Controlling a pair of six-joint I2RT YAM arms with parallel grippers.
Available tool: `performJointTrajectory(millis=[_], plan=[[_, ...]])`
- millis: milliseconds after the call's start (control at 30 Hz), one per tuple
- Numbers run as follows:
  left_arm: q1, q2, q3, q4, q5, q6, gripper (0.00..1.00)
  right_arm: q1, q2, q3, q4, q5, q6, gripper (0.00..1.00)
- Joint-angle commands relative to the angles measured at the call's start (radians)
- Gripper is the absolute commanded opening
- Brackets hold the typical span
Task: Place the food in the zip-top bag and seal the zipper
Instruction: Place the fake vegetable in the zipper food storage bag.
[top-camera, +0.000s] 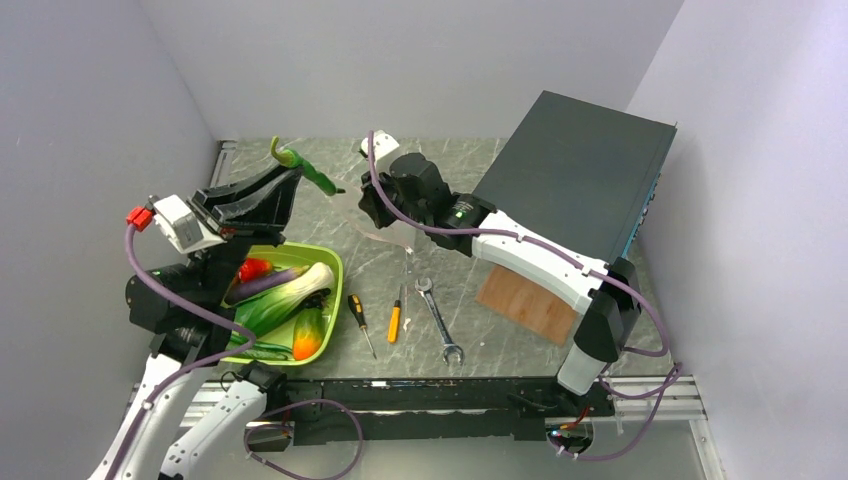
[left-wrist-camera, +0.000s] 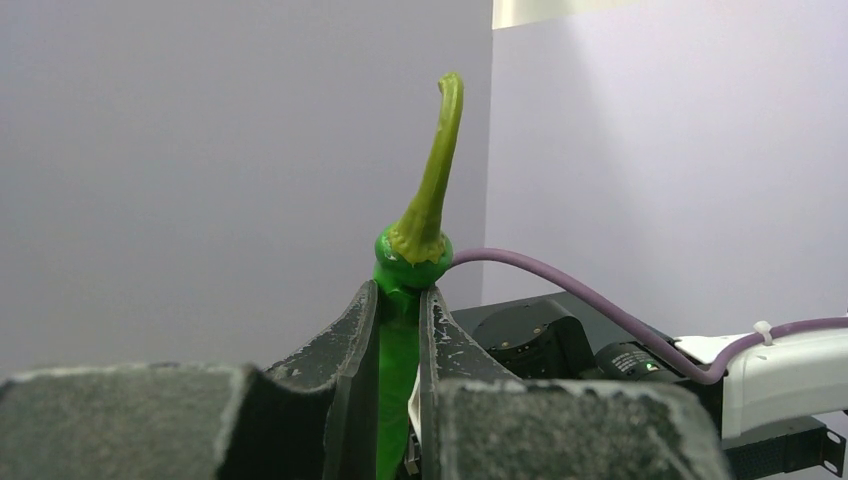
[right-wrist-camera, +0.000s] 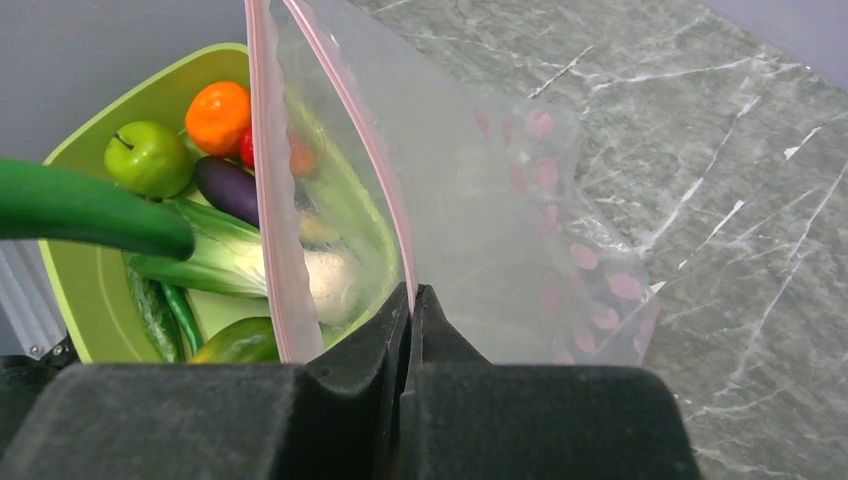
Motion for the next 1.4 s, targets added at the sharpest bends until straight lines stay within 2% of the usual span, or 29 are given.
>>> performJointTrajectory(millis=[0, 300, 467, 800, 1100, 1367], plan=[[-0.001, 0.022, 0.008, 0.127, 0.006, -0.033, 0.00, -0.007, 0.001, 0.045, 0.010, -0.031, 0.021, 0.00], [-0.001, 0.033, -0.071, 0.118, -0.062, -0.005, 0.00, -0.010, -0.002, 0.047, 0.010, -0.043, 0.032, 0.00], [-0.001, 0.026, -0.151, 0.162, -0.132, -0.036, 0.00, -0.016, -0.005, 0.055, 0.010, -0.080, 0.051, 0.00], [-0.001, 0.022, -0.357, 0.321, -0.311, -0.277, 0.00, -0.068, 0.011, 0.090, 0.050, -0.238, 0.204, 0.00], [-0.001, 0.094, -0.415, 0.412, -0.273, -0.425, 0.00, -0.078, 0.049, 0.148, 0.057, -0.270, 0.255, 0.00], [-0.002, 0.107, -0.398, 0.220, -0.288, -0.470, 0.00, -0.079, 0.068, 0.184, 0.054, -0.268, 0.260, 0.00]])
